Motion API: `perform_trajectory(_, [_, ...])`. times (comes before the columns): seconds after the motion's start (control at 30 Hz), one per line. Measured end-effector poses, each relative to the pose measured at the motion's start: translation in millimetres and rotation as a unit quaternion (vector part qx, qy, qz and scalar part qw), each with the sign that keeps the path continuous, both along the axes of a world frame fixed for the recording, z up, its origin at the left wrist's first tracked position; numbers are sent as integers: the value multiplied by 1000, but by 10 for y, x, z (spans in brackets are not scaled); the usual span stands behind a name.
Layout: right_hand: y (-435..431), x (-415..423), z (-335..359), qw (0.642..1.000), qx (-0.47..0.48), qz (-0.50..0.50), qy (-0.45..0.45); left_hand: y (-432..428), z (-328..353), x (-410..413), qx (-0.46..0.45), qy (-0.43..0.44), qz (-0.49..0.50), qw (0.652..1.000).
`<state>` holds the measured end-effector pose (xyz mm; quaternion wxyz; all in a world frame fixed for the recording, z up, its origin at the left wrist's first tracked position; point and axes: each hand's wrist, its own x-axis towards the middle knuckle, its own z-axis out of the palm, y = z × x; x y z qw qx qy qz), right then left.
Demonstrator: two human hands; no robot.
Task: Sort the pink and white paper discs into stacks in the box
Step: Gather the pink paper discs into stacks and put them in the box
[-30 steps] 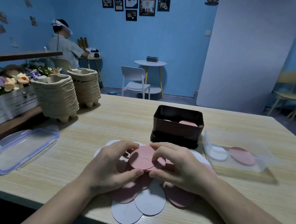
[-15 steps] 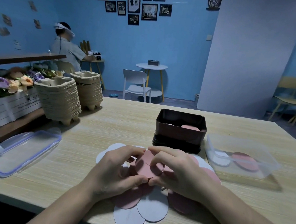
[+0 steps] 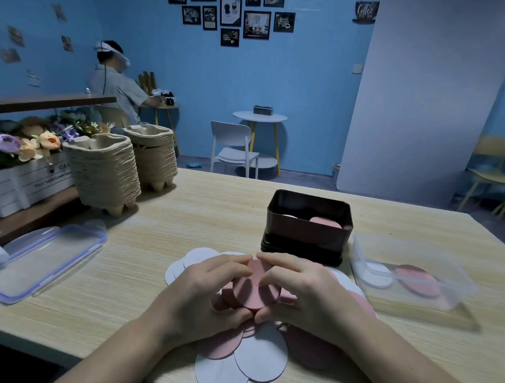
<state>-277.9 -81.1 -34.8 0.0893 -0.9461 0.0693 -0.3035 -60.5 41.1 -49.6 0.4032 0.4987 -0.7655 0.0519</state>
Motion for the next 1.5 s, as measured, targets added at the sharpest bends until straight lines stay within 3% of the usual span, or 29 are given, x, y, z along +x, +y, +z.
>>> perform_trajectory(0.5, [9, 42, 59, 998, -36, 4, 54, 13, 30, -7, 28, 6, -3, 1000])
perform_trajectory(0.8, [1, 87, 173, 995, 19, -3, 93, 25, 57, 10, 50, 35, -12, 998])
perform_trajectory(1.07, [-62, 12, 332, 997, 36, 2, 67, 28, 97, 70, 49, 93, 2, 994])
perform_trajectory(1.33, [-484, -245, 741, 993, 85, -83, 20, -264, 337, 209, 50, -10, 73, 996])
perform_trajectory(1.5, [-856, -370, 979, 979, 108, -171, -2, -407, 291, 180, 46, -66, 64, 995])
